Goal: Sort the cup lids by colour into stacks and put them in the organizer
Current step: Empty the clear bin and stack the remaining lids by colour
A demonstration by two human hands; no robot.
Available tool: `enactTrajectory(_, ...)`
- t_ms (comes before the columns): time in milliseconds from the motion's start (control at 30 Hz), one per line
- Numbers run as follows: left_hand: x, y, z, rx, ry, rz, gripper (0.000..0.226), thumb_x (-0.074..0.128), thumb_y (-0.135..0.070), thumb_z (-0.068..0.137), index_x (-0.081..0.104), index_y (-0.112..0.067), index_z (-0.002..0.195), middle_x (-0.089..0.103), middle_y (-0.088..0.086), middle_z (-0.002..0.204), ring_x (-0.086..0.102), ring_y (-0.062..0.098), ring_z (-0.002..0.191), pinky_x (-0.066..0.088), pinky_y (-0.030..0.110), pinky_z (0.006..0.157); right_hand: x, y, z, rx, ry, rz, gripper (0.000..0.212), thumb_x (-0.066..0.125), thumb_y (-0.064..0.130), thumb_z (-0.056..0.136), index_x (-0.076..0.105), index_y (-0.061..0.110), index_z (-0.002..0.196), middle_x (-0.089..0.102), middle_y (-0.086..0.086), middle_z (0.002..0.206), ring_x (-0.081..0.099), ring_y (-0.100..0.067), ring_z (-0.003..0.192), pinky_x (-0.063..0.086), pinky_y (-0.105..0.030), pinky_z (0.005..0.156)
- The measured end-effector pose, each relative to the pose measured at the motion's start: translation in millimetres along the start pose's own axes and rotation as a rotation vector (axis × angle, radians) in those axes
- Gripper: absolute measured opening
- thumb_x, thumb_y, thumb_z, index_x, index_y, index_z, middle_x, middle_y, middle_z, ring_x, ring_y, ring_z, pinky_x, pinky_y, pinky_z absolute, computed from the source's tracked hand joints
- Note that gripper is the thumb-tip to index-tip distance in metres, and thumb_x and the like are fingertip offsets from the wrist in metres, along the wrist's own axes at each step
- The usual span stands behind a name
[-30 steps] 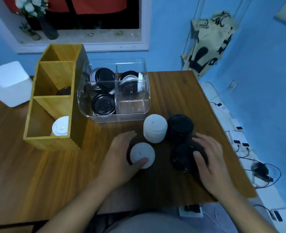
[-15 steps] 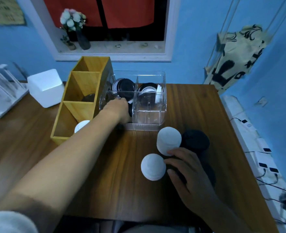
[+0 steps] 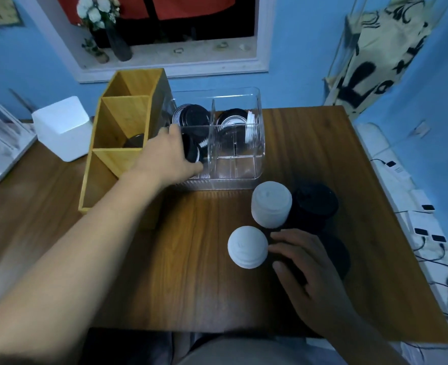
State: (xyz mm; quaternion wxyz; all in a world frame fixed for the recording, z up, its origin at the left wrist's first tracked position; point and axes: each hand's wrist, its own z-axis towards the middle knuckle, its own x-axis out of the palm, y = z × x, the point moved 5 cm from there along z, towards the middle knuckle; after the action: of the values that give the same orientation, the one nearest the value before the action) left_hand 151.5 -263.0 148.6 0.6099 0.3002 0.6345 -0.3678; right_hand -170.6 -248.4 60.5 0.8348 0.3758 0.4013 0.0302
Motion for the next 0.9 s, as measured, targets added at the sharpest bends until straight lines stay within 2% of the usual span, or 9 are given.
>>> enactTrajectory(100, -23, 10, -36, 0.021, -0.092, -0.226, 0.072, 0.079, -0.054, 0.074, 0.046, -0.018, 0.127, 0.059, 0.005, 0.118, 0.062, 0.025, 0.102, 0.052, 0.038, 0.084, 4, 12, 6, -0.026, -0.014, 0.054, 0.028, 0.054, 0.031, 0.099, 0.065, 0.016, 0.120, 0.055, 0.009, 0.136, 0.050, -0.014, 0.130, 0.043, -0.028, 0.107)
enactTrajectory(200, -25, 14, -79, -0.019, 0.008, -0.642, 0.062, 0.083, -0.051, 0.071, 0.050, -0.028, 0.118, 0.065, -0.013, 0.098, 0.064, -0.003, 0.084, 0.051, 0.018, 0.075, 6, 25, 16, -0.036, -0.025, 0.104, 0.038, 0.061, 0.034, 0.095, 0.058, 0.019, 0.130, 0.049, 0.011, 0.143, 0.049, -0.015, 0.133, 0.042, -0.026, 0.108)
enactTrajectory(267, -6, 10, -100, -0.048, 0.165, -0.991, 0.065, 0.080, -0.051, 0.061, 0.058, -0.025, 0.117, 0.070, -0.008, 0.098, 0.067, 0.001, 0.089, 0.052, 0.020, 0.077, 10, 32, 24, -0.032, 0.018, 0.109, 0.061, 0.070, 0.041, 0.089, 0.045, 0.027, 0.143, 0.040, 0.011, 0.152, 0.041, -0.015, 0.141, 0.035, -0.022, 0.113)
enactTrajectory(367, 42, -1, -126, -0.164, 0.446, -1.386, 0.064, 0.079, -0.031, 0.064, 0.064, -0.012, 0.123, 0.075, 0.010, 0.113, 0.071, 0.026, 0.107, 0.057, 0.028, 0.082, 18, 41, 34, -0.023, 0.145, 0.099, 0.088, 0.078, 0.044, 0.081, 0.029, 0.033, 0.154, 0.024, 0.011, 0.163, 0.024, -0.010, 0.151, 0.024, -0.012, 0.116)
enactTrajectory(467, 75, -15, -148, -0.257, 0.651, -1.495, 0.046, 0.072, -0.020, 0.072, 0.066, -0.013, 0.117, 0.077, 0.010, 0.106, 0.073, 0.022, 0.098, 0.061, 0.028, 0.076, 30, 41, 39, -0.045, 0.272, 0.043, 0.090, 0.079, 0.045, 0.081, 0.028, 0.035, 0.155, 0.020, 0.018, 0.163, 0.021, -0.002, 0.150, 0.021, -0.007, 0.113)
enactTrajectory(533, 88, -18, -155, -0.314, 0.707, -1.580, 0.036, 0.068, -0.019, 0.075, 0.069, -0.013, 0.111, 0.077, 0.012, 0.103, 0.074, 0.022, 0.093, 0.060, 0.030, 0.076, 37, 38, 37, -0.038, 0.303, 0.053, 0.085, 0.077, 0.048, 0.082, 0.031, 0.038, 0.153, 0.026, 0.023, 0.159, 0.026, 0.000, 0.146, 0.023, -0.013, 0.115)
enactTrajectory(700, 104, -8, -154, -0.383, 0.711, -1.667, 0.040, 0.068, -0.021, 0.077, 0.068, -0.006, 0.114, 0.074, 0.021, 0.105, 0.073, 0.027, 0.088, 0.061, 0.035, 0.072, 36, 33, 30, 0.105, 0.237, 0.135, 0.080, 0.079, 0.050, 0.078, 0.035, 0.047, 0.144, 0.037, 0.039, 0.139, 0.039, 0.008, 0.134, 0.028, -0.005, 0.107)
enactTrajectory(800, 111, -1, -153, -0.426, 0.767, -1.708, 0.050, 0.069, -0.026, 0.082, 0.064, -0.001, 0.125, 0.069, 0.028, 0.118, 0.070, 0.035, 0.101, 0.061, 0.042, 0.082, 35, 33, 26, 0.167, 0.194, 0.129, 0.077, 0.079, 0.054, 0.076, 0.038, 0.049, 0.141, 0.042, 0.037, 0.135, 0.043, 0.007, 0.130, 0.031, -0.005, 0.104)
enactTrajectory(900, 109, 15, -144, -0.478, 0.633, -1.620, 0.046, 0.074, -0.027, 0.085, 0.061, -0.007, 0.124, 0.073, 0.022, 0.114, 0.071, 0.036, 0.105, 0.063, 0.040, 0.080, 29, 30, 18, 0.210, 0.164, 0.030, 0.075, 0.073, 0.063, 0.074, 0.042, 0.044, 0.140, 0.041, 0.036, 0.132, 0.039, 0.011, 0.127, 0.032, -0.005, 0.099)
